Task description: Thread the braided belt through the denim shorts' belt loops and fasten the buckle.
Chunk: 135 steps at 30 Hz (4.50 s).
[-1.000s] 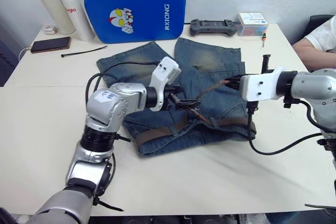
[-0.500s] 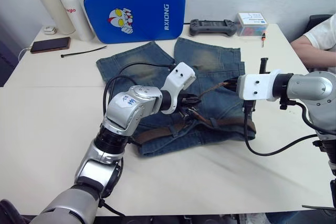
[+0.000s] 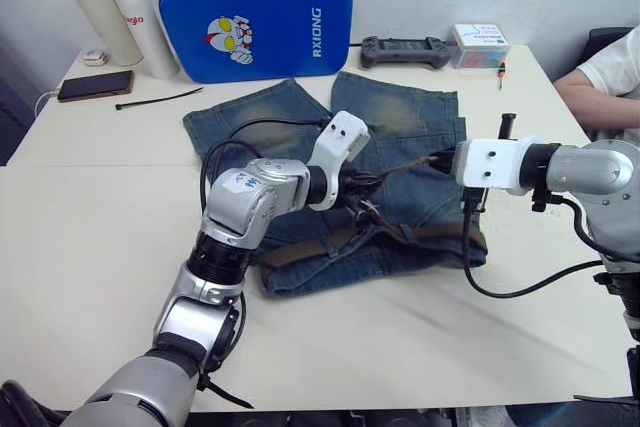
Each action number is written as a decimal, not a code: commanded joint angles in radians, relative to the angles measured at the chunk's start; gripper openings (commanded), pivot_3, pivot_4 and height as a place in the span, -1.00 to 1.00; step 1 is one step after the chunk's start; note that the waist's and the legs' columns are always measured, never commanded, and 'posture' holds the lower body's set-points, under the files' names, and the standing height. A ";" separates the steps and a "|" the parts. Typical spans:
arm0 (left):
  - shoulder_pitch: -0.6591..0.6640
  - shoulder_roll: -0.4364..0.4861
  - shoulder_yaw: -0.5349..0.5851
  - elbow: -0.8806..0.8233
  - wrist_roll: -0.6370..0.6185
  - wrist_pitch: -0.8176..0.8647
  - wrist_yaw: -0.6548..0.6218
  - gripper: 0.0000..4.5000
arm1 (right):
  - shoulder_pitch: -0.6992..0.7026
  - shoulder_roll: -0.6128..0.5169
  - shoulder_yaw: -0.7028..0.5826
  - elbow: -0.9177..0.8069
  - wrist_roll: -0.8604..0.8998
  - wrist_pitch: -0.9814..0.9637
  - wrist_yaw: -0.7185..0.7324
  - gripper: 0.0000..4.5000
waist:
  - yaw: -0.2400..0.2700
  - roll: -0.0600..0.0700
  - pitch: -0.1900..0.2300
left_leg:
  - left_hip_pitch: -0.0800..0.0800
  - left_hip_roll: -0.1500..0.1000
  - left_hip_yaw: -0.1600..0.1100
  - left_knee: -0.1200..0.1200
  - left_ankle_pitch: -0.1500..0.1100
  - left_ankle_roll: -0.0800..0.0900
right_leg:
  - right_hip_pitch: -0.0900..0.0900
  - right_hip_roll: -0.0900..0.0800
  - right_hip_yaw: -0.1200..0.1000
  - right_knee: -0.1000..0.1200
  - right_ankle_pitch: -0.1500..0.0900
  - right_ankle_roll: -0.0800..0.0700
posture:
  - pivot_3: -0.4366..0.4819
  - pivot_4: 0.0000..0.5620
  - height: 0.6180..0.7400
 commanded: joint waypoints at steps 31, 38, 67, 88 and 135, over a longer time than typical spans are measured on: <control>0.037 -0.375 0.747 -0.030 -0.458 0.449 0.469 -1.00 | 0.034 0.325 -0.038 -0.059 0.514 0.736 -0.074 -0.99 | 0.014 0.000 0.000 | 0.000 0.000 0.000 0.002 -0.001 -0.002 | -0.001 0.001 0.000 0.001 0.000 0.000 | -0.05 -0.47 1.00; 0.081 -0.367 0.732 -0.035 -0.534 0.449 0.544 -1.00 | 0.079 0.297 0.106 -0.070 0.426 0.684 -0.060 -0.99 | 0.012 0.000 0.000 | 0.000 0.000 0.000 0.002 -0.001 -0.002 | -0.001 0.001 0.000 0.001 0.000 0.000 | -0.05 -0.47 1.00; 0.184 -0.328 0.728 -0.068 -0.629 0.449 0.663 -1.00 | 0.085 0.230 0.054 -0.095 0.488 0.698 0.022 -0.99 | 0.021 0.000 0.000 | 0.000 0.001 0.000 0.003 -0.001 -0.002 | 0.000 0.001 0.000 -0.002 0.000 0.000 | -0.05 -0.47 1.00; 0.193 -0.322 0.715 -0.082 -0.630 0.449 0.673 -1.00 | 0.044 0.203 0.065 0.000 0.453 0.641 0.069 -0.99 | 0.022 -0.001 0.000 | 0.000 0.001 0.000 0.003 -0.002 -0.002 | 0.000 0.001 0.000 -0.003 0.000 0.000 | -0.05 -0.47 1.00; 0.135 -0.326 0.652 -0.063 -0.623 0.446 0.593 -1.00 | 0.075 0.343 0.277 0.140 0.323 0.694 0.034 -0.99 | 0.006 -0.005 -0.003 | 0.006 0.001 0.000 -0.001 -0.002 -0.004 | 0.005 0.002 0.000 -0.005 0.000 0.000 | -0.05 -0.47 1.00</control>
